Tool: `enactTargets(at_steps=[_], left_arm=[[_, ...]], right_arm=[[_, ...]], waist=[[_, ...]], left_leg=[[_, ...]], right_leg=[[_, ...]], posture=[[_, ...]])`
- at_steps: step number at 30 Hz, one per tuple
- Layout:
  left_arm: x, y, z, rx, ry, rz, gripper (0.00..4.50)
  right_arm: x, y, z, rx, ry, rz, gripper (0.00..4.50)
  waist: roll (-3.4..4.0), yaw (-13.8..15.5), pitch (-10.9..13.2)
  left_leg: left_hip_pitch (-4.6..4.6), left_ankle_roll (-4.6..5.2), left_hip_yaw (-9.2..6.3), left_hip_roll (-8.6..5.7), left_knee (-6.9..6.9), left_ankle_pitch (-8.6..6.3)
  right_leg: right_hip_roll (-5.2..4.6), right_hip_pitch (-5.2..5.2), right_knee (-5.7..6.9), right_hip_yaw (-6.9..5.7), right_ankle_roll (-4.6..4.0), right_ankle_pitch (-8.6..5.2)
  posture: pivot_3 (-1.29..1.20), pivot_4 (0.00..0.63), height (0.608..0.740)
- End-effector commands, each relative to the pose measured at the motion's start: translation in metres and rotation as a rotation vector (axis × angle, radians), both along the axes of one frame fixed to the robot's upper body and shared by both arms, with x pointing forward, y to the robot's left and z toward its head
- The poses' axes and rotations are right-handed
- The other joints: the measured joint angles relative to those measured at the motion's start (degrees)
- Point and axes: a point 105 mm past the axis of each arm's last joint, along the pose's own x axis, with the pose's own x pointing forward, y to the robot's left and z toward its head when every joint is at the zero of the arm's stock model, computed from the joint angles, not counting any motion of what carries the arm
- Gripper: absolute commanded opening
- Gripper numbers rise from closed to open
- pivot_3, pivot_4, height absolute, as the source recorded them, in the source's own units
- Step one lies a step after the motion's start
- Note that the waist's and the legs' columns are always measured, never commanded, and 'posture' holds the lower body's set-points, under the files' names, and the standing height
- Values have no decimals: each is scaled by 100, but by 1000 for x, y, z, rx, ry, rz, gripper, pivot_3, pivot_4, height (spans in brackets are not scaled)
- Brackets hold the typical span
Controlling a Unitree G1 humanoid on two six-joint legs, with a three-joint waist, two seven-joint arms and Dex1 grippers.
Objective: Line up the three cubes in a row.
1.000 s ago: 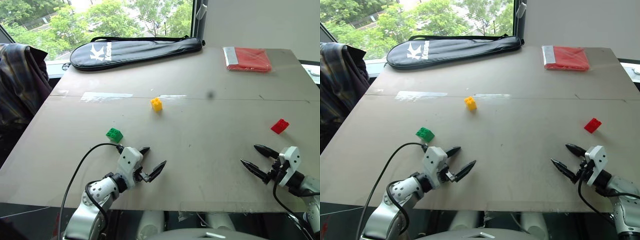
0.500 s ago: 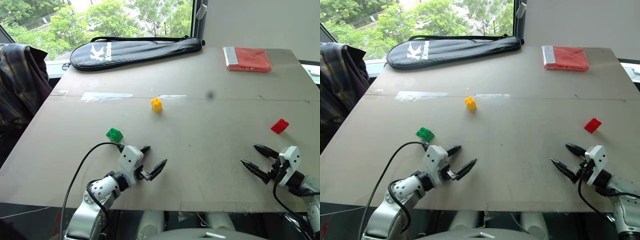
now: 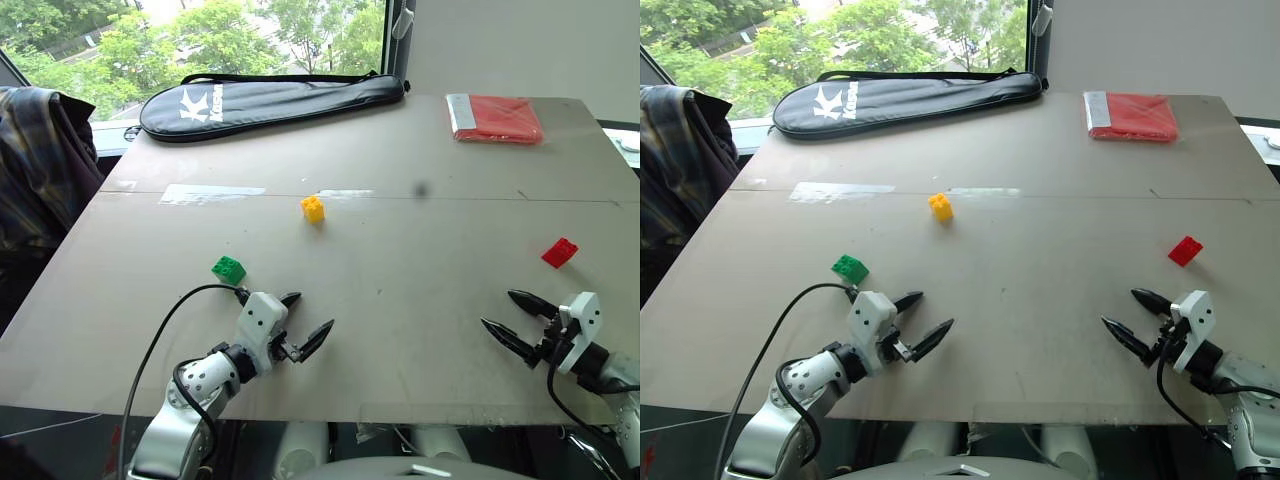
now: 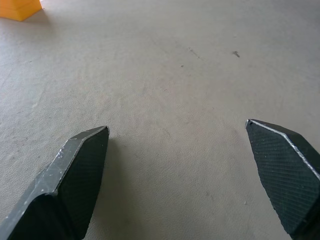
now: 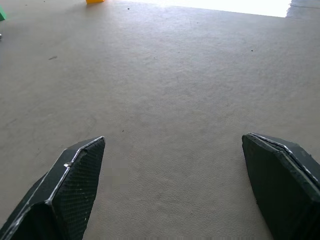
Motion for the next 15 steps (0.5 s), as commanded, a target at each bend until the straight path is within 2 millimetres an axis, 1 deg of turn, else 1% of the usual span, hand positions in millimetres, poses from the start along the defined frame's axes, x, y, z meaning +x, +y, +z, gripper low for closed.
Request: enactTargets(at_steps=[1,5,10,12,15], left_arm=[[1,-2,4,3,-9,-52,4474],[7,-12,20,7,-49,-143,4474],[13,-26,43,49,-89,-307,4474],[16,-31,52,63,-103,-355,4474],[22,-44,72,55,-139,-446,4474]], right_arm=[[3,-12,22,4,-115,-101,4500],[2,-27,33,9,-156,-219,4500],[5,-52,40,-34,-184,-459,4500],[11,-54,42,-21,-190,-531,4500],[25,-45,39,-10,-190,-646,4500]], waist=[[1,5,0],[-3,16,2],[-5,-3,3],[-5,-22,4],[-13,-25,9]], left_leg=[[-1,0,-1,0,0,0],[-4,0,1,-2,4,0],[-6,-1,-2,-4,7,0],[-5,-1,0,-4,7,0],[-3,-1,1,-4,6,1]], right_leg=[[0,0,0,-2,0,0],[-1,-1,2,1,1,0],[-1,-1,6,0,1,1],[0,-2,8,3,2,1],[1,-2,9,5,4,2]], posture=[[0,150,708],[0,150,708],[0,150,708],[0,150,708],[0,150,708]])
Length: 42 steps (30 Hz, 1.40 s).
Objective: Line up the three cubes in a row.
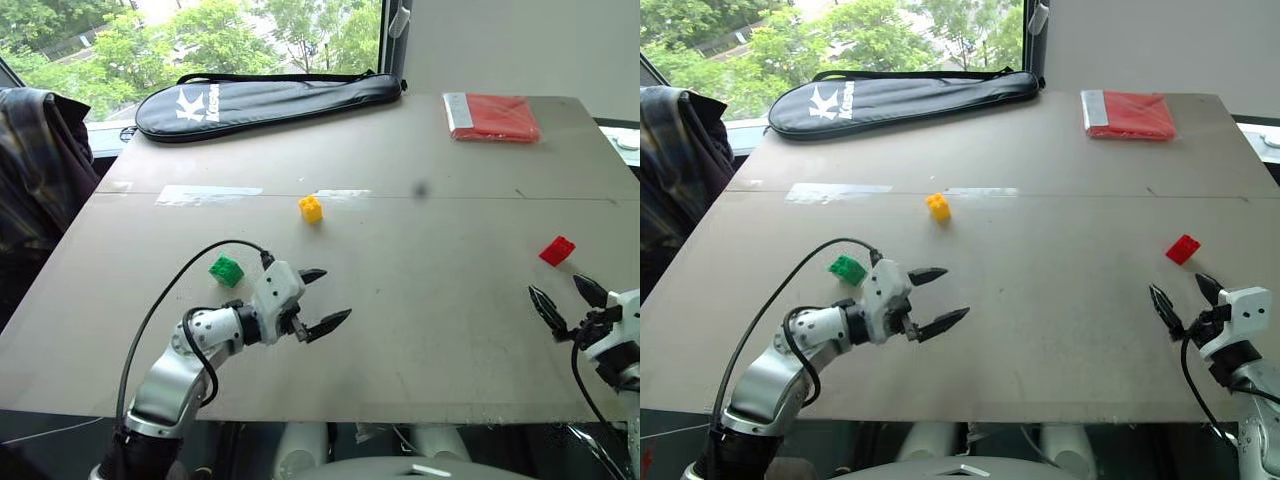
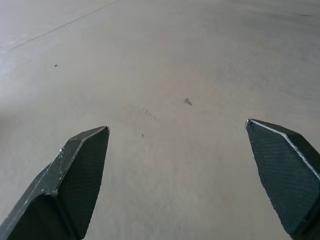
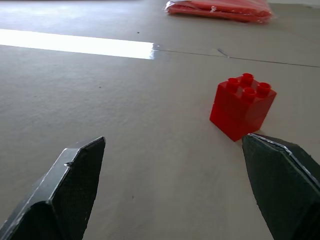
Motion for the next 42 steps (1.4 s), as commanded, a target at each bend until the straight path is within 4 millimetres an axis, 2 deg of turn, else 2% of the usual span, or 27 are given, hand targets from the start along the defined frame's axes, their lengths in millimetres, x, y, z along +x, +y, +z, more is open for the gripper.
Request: enactTargets(at_steps=[1,6,8,10,18,28,29,30,31,33,34,35,36,42], left_arm=[[2,-22,32,-28,-52,-161,4474],[-5,-38,56,-55,-22,-357,4474],[-2,-42,65,-26,-50,-393,4474],[1,-44,71,-2,-84,-407,4474],[3,-49,84,20,-118,-440,4474],[18,-52,89,28,-127,-374,4474],[19,-52,88,32,-127,-363,4500],[20,-52,88,38,-129,-353,4500],[20,-52,87,38,-127,-344,4500],[20,-53,86,36,-123,-334,4500],[20,-53,86,37,-123,-333,4500],[19,-53,85,40,-123,-333,4500],[18,-52,85,43,-123,-333,4500],[14,-53,83,56,-130,-335,4500]], right_arm=[[20,10,10,0,-62,-174,4500],[36,26,-4,63,-62,-340,4500],[44,16,-6,79,-65,-491,4500],[50,12,-5,94,-77,-559,4500],[71,5,1,121,-109,-662,4500],[89,6,-3,128,-111,-661,4500],[90,5,-3,130,-112,-661,3987],[91,5,-3,130,-114,-662,3800],[92,5,-3,128,-117,-661,3432],[93,5,-2,127,-119,-660,2452],[93,6,-2,126,-120,-659,2115],[93,6,-3,125,-120,-659,1552],[93,6,-3,124,-119,-658,1274],[93,10,-3,118,-120,-623,1279]], waist=[[-11,5,7],[-9,-6,9],[-9,-19,11],[-7,-39,13],[-10,-134,19],[-8,-143,22],[-9,-143,22],[-10,-143,23],[-10,-144,23],[-10,-144,23],[-10,-144,23],[-10,-144,23],[-10,-144,23],[-10,-143,23]], left_leg=[[-3,-3,-3,0,4,2],[1,-5,-7,0,16,4],[-3,-6,-6,-2,17,4],[-11,-6,-6,-3,31,4],[-16,-6,-10,-4,50,4],[-15,-5,-10,-4,51,4],[-16,-5,-10,-4,51,4],[-16,-5,-10,-4,51,4],[-16,-5,-8,-4,52,4],[-15,-5,-8,-4,52,4],[-15,-5,-9,-4,52,4],[-14,-5,-10,-4,52,4],[-14,-5,-10,-4,52,4],[-14,-5,-9,-4,52,4]], right_leg=[[2,-2,8,-7,0,0],[5,-6,43,-2,0,-1],[4,-11,48,3,3,-1],[3,-15,51,4,5,0],[3,-17,68,4,11,0],[6,-18,71,6,19,4],[5,-18,70,7,20,5],[5,-17,69,8,20,5],[5,-17,69,9,21,5],[5,-17,70,10,20,5],[5,-17,71,9,20,5],[5,-17,72,9,20,5],[5,-17,73,9,20,5],[5,-17,72,9,20,5]], posture=[[0,150,708],[0,150,708],[0,150,708],[0,150,708],[0,150,708],[0,150,708],[0,150,708],[0,150,708],[0,150,708],[0,150,708],[0,150,708],[0,150,708],[0,150,708],[0,150,708]])
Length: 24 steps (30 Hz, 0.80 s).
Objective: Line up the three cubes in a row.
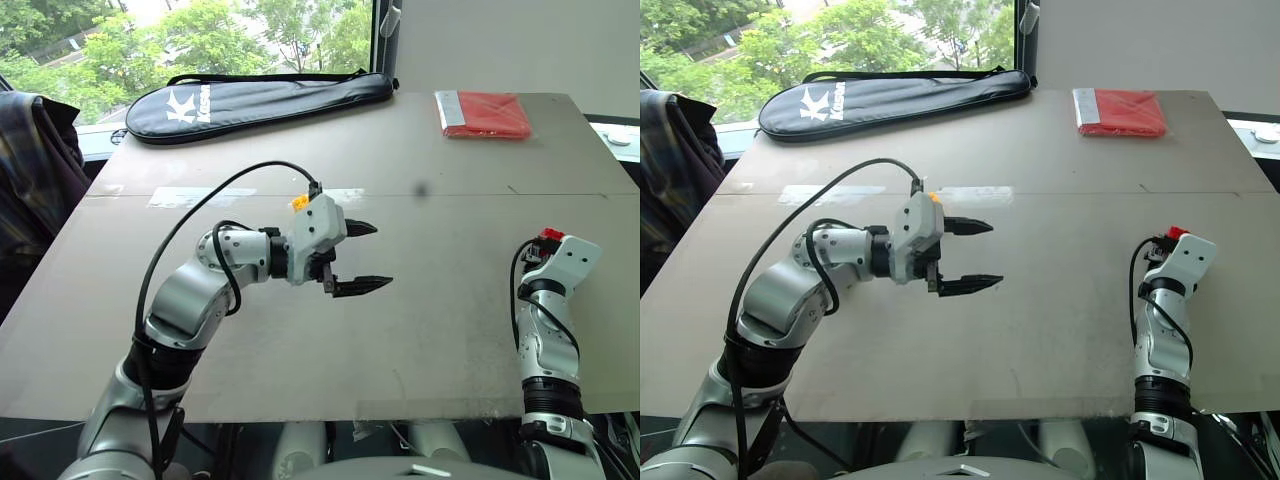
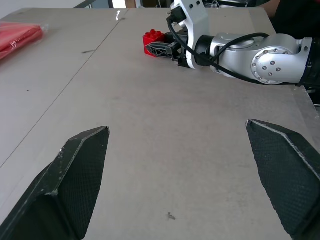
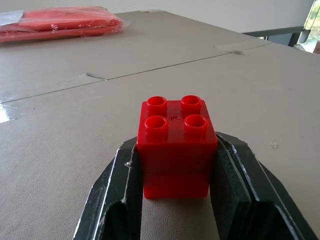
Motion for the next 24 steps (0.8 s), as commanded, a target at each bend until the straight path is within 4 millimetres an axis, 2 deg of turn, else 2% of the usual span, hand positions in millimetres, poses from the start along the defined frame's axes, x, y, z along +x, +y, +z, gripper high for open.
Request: enactTargets(at_steps=[1,2,4,6,9,11,14,19,21,24], left_arm=[[-10,-3,10,-2,-55,-25,4500],[-11,-3,11,-1,-55,-24,4500],[-14,0,11,3,-54,-18,4500],[-16,6,9,-3,-44,-6,4500],[-19,13,0,10,-38,13,4500],[-23,20,-10,16,-16,29,4500],[-27,27,-18,8,3,45,4500],[-34,30,-25,-7,2,46,4500],[-36,31,-28,-7,-1,54,4500],[-39,34,-32,-16,-8,80,4500]], right_arm=[[1,7,11,-43,-31,87,1279],[2,12,12,-57,-32,135,1279],[1,35,20,-58,-72,361,1279],[-9,62,26,-91,-95,631,1279],[-24,82,26,-103,-82,914,1279],[-35,94,24,-143,-44,1172,1279],[-48,101,16,-240,51,1463,1279],[-48,97,11,-344,138,1780,1279],[-46,97,16,-327,100,1873,1279],[-40,94,16,-337,137,1919,1279]], waist=[[0,0,0],[0,0,0],[1,0,2],[9,-2,7],[15,0,17],[16,1,23],[0,8,45],[-15,24,64],[-16,26,66],[-9,16,76]], left_leg=[[0,0,0,0,0,0],[0,0,0,0,0,0],[-1,0,-1,0,-1,0],[-1,1,-4,2,-2,-1],[0,1,-5,2,-2,-1],[1,1,-3,2,-1,-1],[6,2,3,0,2,-1],[14,3,0,1,10,0],[11,2,0,1,10,0],[8,2,1,2,9,0]], right_leg=[[0,0,0,0,0,0],[0,0,0,0,0,0],[0,0,-2,-1,1,0],[1,-1,-4,-2,3,-1],[1,0,-2,-2,5,-2],[0,1,-3,-2,4,-2],[-2,5,-4,4,-5,-8],[0,12,1,-2,-12,-9],[0,12,2,-6,-8,-5],[-1,10,-2,-1,3,0]], posture=[[0,150,708],[0,150,708],[0,150,708],[0,150,708],[0,150,708],[0,150,708],[0,150,708],[0,150,708],[0,150,708],[0,150,708]])
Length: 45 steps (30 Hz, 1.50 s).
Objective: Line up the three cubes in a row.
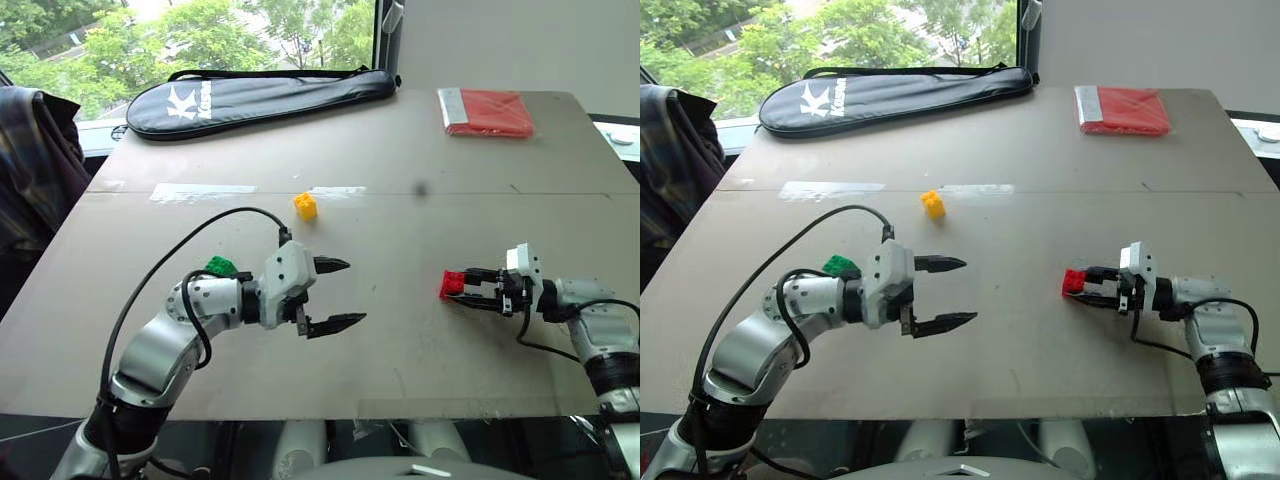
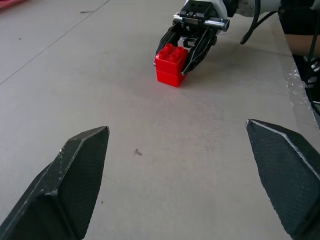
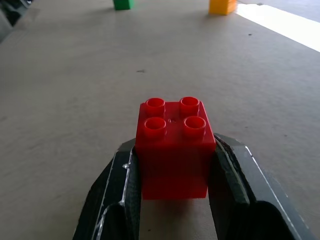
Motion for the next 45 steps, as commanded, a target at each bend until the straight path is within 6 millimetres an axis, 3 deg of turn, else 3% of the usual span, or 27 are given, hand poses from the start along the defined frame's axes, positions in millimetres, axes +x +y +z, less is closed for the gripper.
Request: enactTargets(at_steps=[1,6,17,18,19,20,21,24,45], left_arm=[[-5,2,9,-16,-74,15,4500],[-9,5,5,-25,-79,44,4500],[-12,-1,3,-40,-80,50,4500],[-12,-1,4,-42,-80,47,4500],[-11,-1,4,-42,-81,45,4500],[-10,-1,5,-42,-82,43,4500],[-10,-1,5,-41,-83,42,4500],[-9,-1,5,-40,-84,37,4500],[-8,-3,4,-31,-84,24,4500]], right_arm=[[5,-5,6,-13,-2,63,1279],[15,-7,2,-70,-10,64,1279],[14,-9,-5,-92,89,65,1279],[14,-9,-5,-91,91,63,2296],[14,-10,-6,-96,99,61,2802],[14,-11,-7,-99,102,59,2802],[14,-11,-7,-100,103,56,3413],[15,-15,-10,-127,91,44,4451],[41,-26,-5,-178,-9,-149,4451]], waist=[[-2,1,1],[-1,12,6],[-2,11,6],[-2,13,6],[-2,15,6],[-1,19,7],[-1,15,6],[-2,6,6],[-2,4,6]], left_leg=[[-1,0,0,1,0,0],[-6,0,-3,2,-1,0],[-2,0,-1,1,0,0],[-1,0,-1,1,0,0],[0,-1,0,1,1,0],[0,-1,-1,1,0,0],[-1,-1,0,0,1,0],[3,-1,1,0,3,0],[12,-2,3,-3,17,1]], right_leg=[[-2,0,-2,-1,0,0],[-6,-1,-3,-10,-3,-2],[-10,1,1,-7,-4,-2],[-10,2,1,-8,-4,-2],[-11,3,1,-7,-4,-2],[-11,3,1,-8,-4,-2],[-12,3,1,-8,-4,-2],[-11,7,1,-6,-4,-1],[-12,17,13,-3,-12,-4]], posture=[[0,150,708],[0,150,708],[0,150,708],[0,150,708],[0,150,708],[0,150,708],[0,150,708],[0,150,708],[0,150,708]])
